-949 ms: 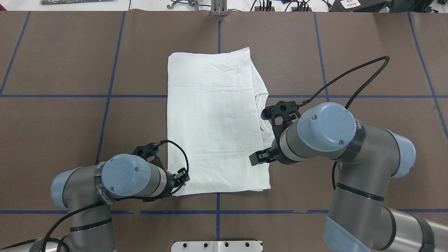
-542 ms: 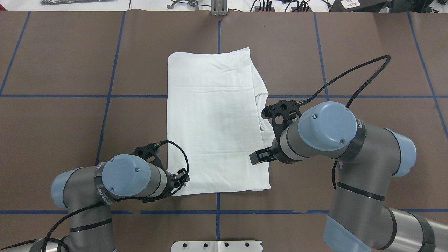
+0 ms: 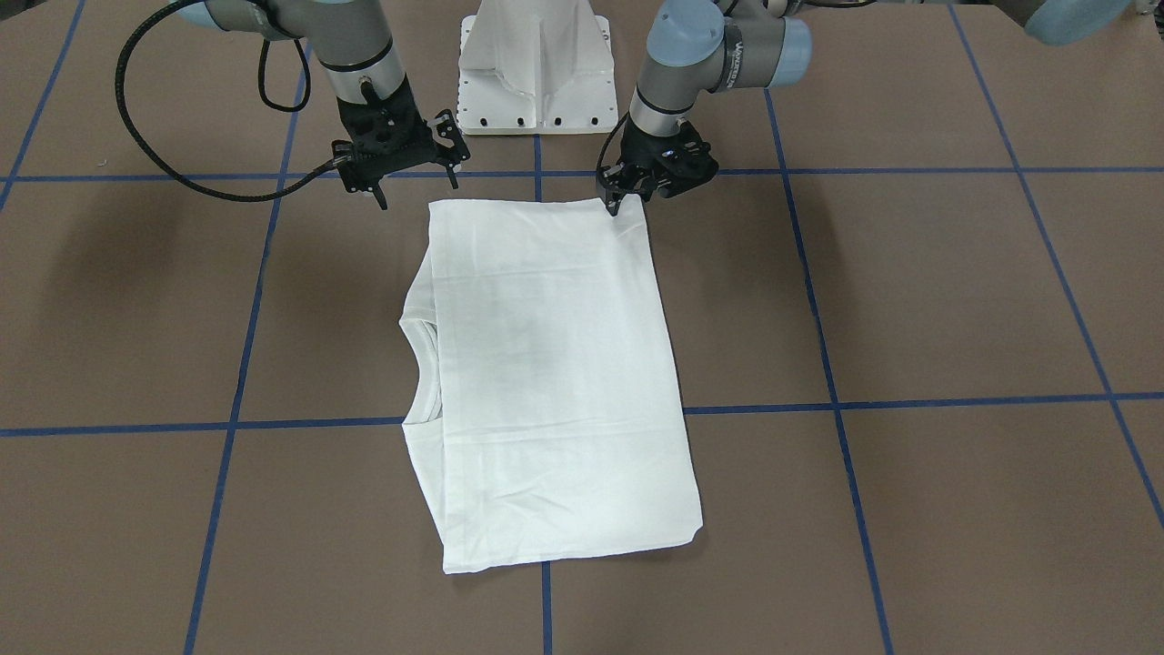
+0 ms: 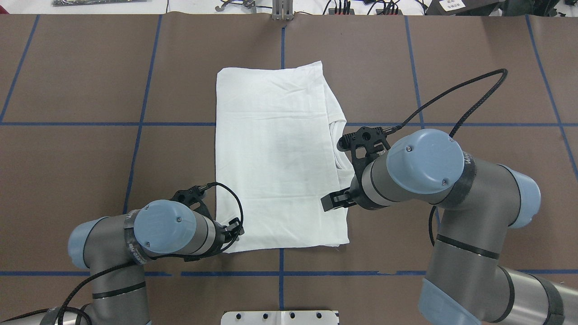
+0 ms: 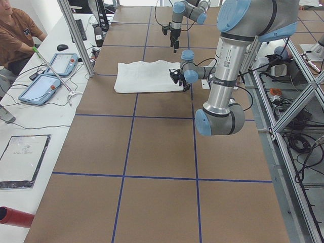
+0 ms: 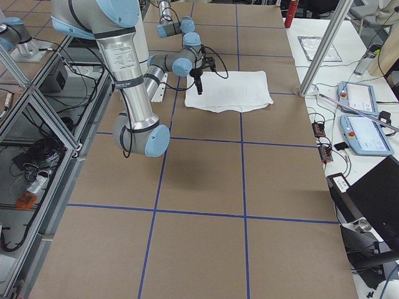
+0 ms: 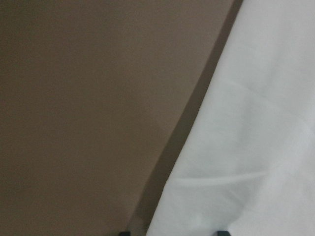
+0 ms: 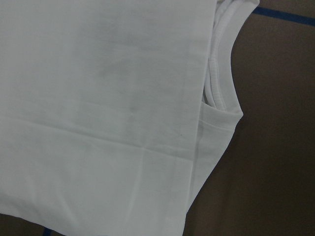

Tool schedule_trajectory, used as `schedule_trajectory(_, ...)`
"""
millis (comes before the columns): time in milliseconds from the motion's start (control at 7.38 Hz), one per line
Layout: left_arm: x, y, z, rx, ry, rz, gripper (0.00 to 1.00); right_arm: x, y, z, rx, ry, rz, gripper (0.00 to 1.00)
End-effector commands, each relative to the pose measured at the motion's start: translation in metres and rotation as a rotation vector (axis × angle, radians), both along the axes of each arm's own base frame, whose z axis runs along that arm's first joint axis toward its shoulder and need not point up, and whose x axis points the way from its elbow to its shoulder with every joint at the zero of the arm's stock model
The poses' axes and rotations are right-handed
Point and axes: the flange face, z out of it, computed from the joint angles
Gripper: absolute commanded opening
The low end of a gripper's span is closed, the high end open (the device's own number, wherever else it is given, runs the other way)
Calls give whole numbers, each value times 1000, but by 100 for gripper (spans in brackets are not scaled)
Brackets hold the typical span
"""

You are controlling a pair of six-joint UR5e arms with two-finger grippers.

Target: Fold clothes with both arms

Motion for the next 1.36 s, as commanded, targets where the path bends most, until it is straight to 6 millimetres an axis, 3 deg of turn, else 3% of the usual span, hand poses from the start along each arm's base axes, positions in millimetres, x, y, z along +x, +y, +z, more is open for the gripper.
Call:
schedule_trajectory(0,0,0,-1,0,1,0,43,2,0,0,2,-2,1,100)
schedule_trajectory(271,1,0,-4,2,7,0,14,2,0,1,1,1,1,100)
schedule_trajectory(542,0,0,-6,3,10,0,3,3,0,2,-1,1,2,100)
schedule_trajectory(813,-7,-5,-15,9,27,-11,0,3,0,4,-7,5,7,100)
schedule_trajectory(1084,-17,-8,-26,12,41,-16,0,-4,6,2,-126,-11,88,100)
schedule_trajectory(1220,-18,-11,-26,12,40,-22,0,-18,23,2,-210,-16,134,100)
